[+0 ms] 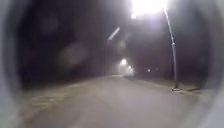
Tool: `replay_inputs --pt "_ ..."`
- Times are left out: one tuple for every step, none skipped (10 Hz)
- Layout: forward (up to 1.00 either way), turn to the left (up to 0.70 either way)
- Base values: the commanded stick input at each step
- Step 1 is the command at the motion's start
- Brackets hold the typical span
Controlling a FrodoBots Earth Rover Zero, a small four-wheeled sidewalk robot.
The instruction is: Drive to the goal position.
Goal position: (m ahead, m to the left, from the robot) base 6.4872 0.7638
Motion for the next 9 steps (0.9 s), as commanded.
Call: replay_inputs --pt "1.0 0.05" --pt "1.0 0.05" --pt "1.0 0.05" --pt "1.0 0.05" --pt "1.0 0.05" --pt "1.0 0.05" --pt "1.0 0.05" --pt "1.0 0.05" --pt "1.0 0.05"
